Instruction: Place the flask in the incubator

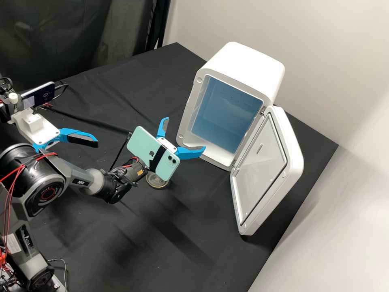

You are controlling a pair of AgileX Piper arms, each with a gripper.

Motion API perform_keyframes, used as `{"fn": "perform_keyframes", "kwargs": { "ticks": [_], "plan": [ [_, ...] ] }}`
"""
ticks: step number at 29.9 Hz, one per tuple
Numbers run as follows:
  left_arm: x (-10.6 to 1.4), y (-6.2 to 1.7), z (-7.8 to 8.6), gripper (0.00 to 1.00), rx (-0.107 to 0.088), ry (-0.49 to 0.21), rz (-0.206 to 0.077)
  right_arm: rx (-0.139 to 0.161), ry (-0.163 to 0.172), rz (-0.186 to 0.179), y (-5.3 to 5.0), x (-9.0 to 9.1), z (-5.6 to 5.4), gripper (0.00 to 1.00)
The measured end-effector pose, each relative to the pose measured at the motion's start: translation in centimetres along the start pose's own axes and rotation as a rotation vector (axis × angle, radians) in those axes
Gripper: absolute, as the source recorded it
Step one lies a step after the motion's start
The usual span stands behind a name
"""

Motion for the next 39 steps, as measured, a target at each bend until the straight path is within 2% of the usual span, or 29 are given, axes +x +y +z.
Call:
{"fn": "perform_keyframes", "kwargs": {
  "ticks": [13,15,18,19,20,21,23,27,29,32,34,36,38,39],
  "plan": [
    [-0.1,0.01,-0.2,1.00,-0.002,0.004,0.006,0.000,0.000,0.000,0.0,0.0,0.0,1.00],
    [-0.1,0.04,-0.6,1.00,-0.013,0.005,0.021,0.000,0.000,0.000,0.0,0.0,0.0,1.00],
    [-0.1,-0.38,-2.2,1.00,-0.059,0.038,0.047,0.000,0.000,0.000,0.0,0.0,0.0,1.00],
    [-0.2,-0.74,-2.8,1.00,-0.070,0.058,0.042,0.000,0.000,0.000,0.0,0.0,0.0,1.00],
    [-0.3,-1.36,-3.7,1.00,-0.073,0.080,0.026,0.000,0.000,0.000,0.0,0.0,0.0,1.00],
    [-0.3,-1.57,-4.1,1.00,-0.074,0.088,0.022,0.000,0.000,0.000,0.0,0.0,0.0,1.00],
    [-0.5,-2.56,-5.3,1.00,-0.081,0.122,-0.007,0.000,0.000,0.000,0.0,0.0,0.0,1.00],
    [-0.8,-3.69,-5.7,1.00,-0.078,0.126,-0.051,0.000,0.000,0.000,0.0,0.0,0.0,1.00],
    [-0.8,-3.69,-5.5,1.00,-0.077,0.103,-0.050,0.000,0.000,0.000,0.0,0.0,0.0,1.00],
    [-0.8,-3.40,-5.3,1.00,-0.080,0.055,-0.021,0.000,0.000,0.000,0.0,0.0,0.0,1.00],
    [-0.8,-3.15,-5.3,1.00,-0.089,0.031,0.001,0.000,0.000,0.000,0.0,0.0,0.0,1.00],
    [-0.9,-3.14,-5.4,1.00,-0.103,0.020,-0.001,0.000,0.000,0.000,0.0,0.0,0.0,1.00],
    [-0.9,-3.39,-5.7,1.00,-0.114,0.019,-0.011,0.001,-0.001,0.001,0.0,0.0,0.0,1.00],
    [-0.8,-3.56,-5.9,1.00,-0.126,0.020,-0.017,0.001,-0.001,0.001,0.0,0.0,0.0,1.00]
  ]
}}
